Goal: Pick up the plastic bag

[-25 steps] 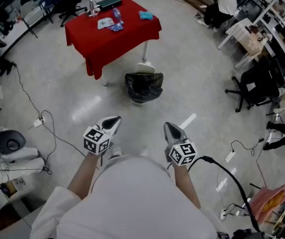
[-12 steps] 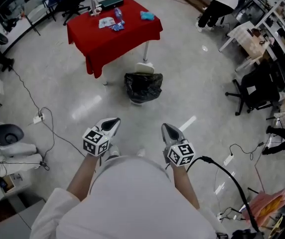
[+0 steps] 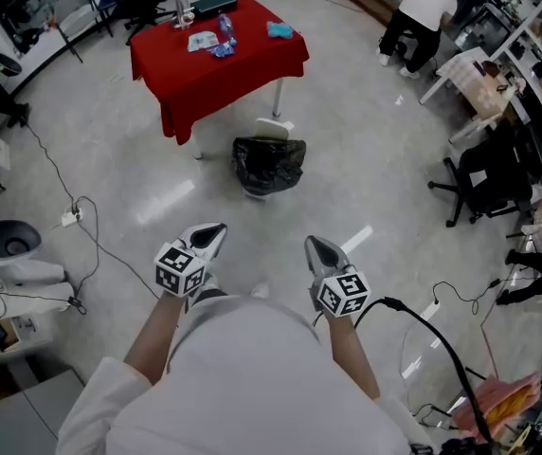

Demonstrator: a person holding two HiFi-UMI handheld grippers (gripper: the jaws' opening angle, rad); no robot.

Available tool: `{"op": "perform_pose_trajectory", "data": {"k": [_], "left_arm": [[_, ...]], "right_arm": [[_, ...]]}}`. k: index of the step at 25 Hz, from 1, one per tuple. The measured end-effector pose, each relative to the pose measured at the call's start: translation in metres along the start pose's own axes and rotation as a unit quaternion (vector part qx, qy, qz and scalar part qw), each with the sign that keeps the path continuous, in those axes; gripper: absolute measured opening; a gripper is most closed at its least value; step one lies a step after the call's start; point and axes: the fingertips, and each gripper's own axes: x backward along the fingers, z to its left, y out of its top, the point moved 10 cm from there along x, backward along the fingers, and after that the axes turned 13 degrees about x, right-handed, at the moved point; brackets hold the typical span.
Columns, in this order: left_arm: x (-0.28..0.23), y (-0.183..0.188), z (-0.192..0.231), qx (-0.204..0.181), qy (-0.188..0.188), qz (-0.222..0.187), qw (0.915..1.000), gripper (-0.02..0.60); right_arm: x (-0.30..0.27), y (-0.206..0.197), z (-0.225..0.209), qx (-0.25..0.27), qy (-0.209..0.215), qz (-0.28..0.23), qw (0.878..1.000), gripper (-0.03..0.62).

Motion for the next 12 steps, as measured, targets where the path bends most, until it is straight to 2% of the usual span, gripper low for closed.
{"op": "perform_pose_trajectory", "data": {"k": [12], "left_arm": [[-0.006, -0.012, -0.022, 0.015, 0.017, -0.017, 0.9996, 0.004]], "right_arm": [[0.019, -0.018, -0.021, 0.011, 0.015, 0.005, 1.0, 0.0]]}}
